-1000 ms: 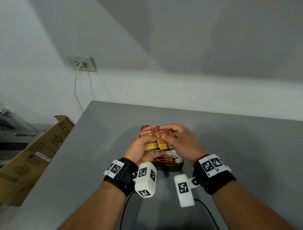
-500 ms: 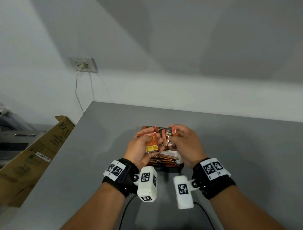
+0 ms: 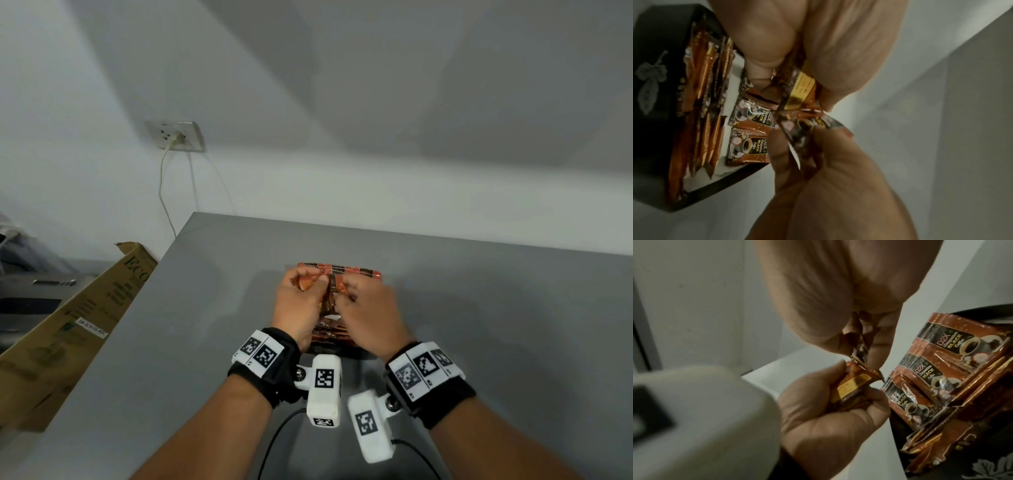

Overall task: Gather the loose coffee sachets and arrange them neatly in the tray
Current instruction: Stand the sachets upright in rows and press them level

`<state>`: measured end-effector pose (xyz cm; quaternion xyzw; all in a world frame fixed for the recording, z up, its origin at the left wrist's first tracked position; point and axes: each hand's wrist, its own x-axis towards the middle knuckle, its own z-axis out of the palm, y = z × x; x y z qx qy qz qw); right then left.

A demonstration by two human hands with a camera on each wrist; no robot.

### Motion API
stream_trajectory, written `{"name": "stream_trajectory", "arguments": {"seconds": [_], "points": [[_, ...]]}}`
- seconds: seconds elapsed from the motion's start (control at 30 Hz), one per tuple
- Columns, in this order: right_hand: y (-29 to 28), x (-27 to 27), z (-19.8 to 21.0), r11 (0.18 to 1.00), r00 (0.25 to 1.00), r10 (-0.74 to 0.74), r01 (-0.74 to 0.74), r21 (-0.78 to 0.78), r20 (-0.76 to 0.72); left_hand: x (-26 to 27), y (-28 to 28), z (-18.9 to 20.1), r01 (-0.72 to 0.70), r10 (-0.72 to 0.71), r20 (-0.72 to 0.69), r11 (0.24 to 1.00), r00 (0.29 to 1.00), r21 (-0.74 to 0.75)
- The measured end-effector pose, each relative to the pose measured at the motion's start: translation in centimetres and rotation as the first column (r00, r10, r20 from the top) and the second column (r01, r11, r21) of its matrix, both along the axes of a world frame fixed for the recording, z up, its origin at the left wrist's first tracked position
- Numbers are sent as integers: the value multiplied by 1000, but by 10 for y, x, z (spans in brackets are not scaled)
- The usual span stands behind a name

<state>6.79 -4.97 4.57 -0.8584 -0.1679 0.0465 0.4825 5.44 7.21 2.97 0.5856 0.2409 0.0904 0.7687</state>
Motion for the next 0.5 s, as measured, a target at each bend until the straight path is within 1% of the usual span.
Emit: {"name": "stream_trajectory", "arguments": {"seconds": [0.03,0.1,0.23,0.3,0.33,0.37,0.43,0.5], "points": [[3,-1,0,1000,1000,11,-10,-21,15,0,-2,3,10,-10,13,1000,1000,1],[5,-3,1,1000,1000,22,-22,-8,0,-1,-2,9,35,-35,12,999,999,-13],[0,0,2,1000,998,16,-16,7,-59,-6,3,10,157,-161,-33,983,986,-101],[-4,6,-2,1000,998,-2,0,-26,-65,-8,5,11,163,-171,-46,977,984,-140],[-6,10,-4,1000,995,-21,20,-17,-93,-9,7,12,166,-176,-37,968,984,-187],[-10,13,-5,998,987,-47,52,27,-151,-10,10,12,172,-184,-27,955,982,-242],[-17,18,-5,974,952,-104,156,163,-289,-10,15,13,179,-193,-5,922,981,-342],[-23,20,-2,930,907,-121,246,274,-404,-11,19,13,174,-184,8,915,983,-364]]}}
